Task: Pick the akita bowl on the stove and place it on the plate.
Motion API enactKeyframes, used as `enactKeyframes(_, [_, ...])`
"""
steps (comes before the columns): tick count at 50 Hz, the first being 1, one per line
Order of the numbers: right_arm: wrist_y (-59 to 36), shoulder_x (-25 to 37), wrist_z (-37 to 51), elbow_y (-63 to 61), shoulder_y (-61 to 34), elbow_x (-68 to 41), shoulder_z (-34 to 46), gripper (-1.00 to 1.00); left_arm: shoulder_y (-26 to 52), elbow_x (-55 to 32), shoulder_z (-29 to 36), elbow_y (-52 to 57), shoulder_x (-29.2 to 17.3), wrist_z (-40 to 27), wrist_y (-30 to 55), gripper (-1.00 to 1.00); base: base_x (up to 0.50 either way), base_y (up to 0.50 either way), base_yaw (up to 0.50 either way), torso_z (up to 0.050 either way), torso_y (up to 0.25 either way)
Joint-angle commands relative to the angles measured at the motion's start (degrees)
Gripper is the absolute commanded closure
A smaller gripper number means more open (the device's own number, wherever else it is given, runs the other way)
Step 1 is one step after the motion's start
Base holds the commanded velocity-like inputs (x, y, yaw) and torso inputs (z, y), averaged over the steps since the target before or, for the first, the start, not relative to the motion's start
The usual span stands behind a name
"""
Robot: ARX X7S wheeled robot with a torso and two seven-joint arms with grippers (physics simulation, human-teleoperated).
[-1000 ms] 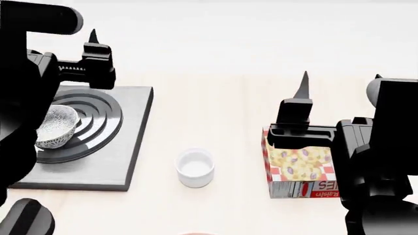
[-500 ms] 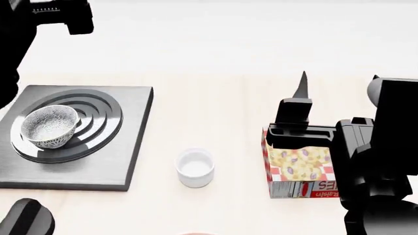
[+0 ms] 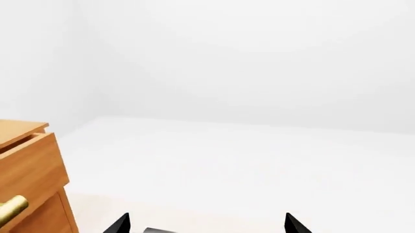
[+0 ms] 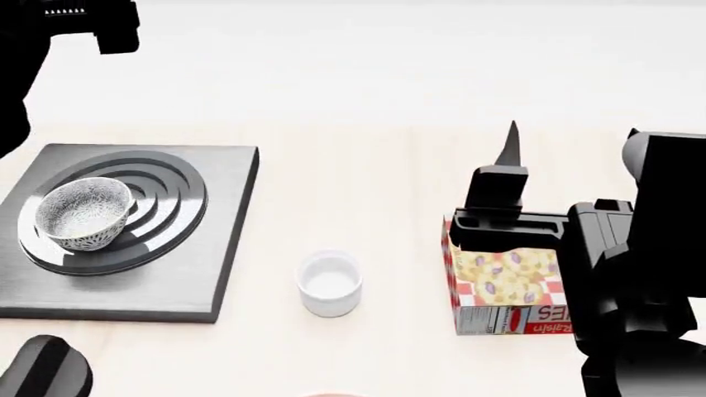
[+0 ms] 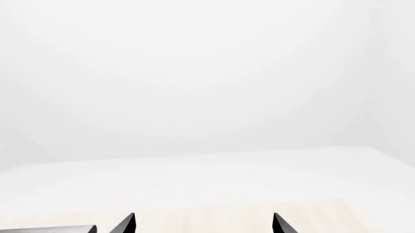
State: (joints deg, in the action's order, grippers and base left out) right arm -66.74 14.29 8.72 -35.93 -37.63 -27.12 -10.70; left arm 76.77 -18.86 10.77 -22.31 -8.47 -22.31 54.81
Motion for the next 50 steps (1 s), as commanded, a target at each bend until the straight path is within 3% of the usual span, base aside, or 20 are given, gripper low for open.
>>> enactKeyframes(1, [-0.08,0.07,0.26,-0.03,-0.02,-0.49,-0.1,-1.0,1.63,1.84,1.86,-3.94,-0.33,-0.76,-1.66,-1.0,0.0,0.0,0.0,0.0,0.0])
enactKeyframes(3, [0.49,0.12,0.15,0.44,0.12,-0.36,0.03,-1.0,2.85,0.52,-1.84,-5.65,0.91,-3.35,-0.28,-1.0,0.0,0.0,0.0,0.0,0.0])
enactKeyframes(10, [0.39,0.15,0.39,0.41,-0.04,-0.62,-0.04,-1.0,5.11,-2.01,-5.11,-6.73,2.7,-4.48,1.8,-1.0,0.0,0.0,0.0,0.0,0.0])
enactKeyframes(15, [-0.12,0.07,0.75,0.05,-0.17,-0.97,-0.3,-1.0,3.62,-4.16,-5.45,-5.89,2.69,-1.61,1.44,-1.0,0.0,0.0,0.0,0.0,0.0])
enactKeyframes(31, [-0.04,-0.05,1.19,0.2,-0.19,-1.68,-0.74,-1.0,0.96,-3.65,1.16,-8.58,-0.42,7.91,-3.82,-1.0,0.0,0.0,0.0,0.0,0.0])
enactKeyframes(40, [0.23,0.03,1.29,0.49,-0.1,-1.95,-0.78,-1.0,0.54,-1.93,4.85,-7.22,-1.87,10.4,-6.53,-1.0,0.0,0.0,0.0,0.0,0.0])
enactKeyframes(50, [-0.12,0.11,1.59,0.19,-0.14,-2.5,-0.9,-1.0,0.29,-2.21,4.74,-6.05,-2.16,10.01,-6.64,-1.0,0.0,0.0,0.0,0.0,0.0])
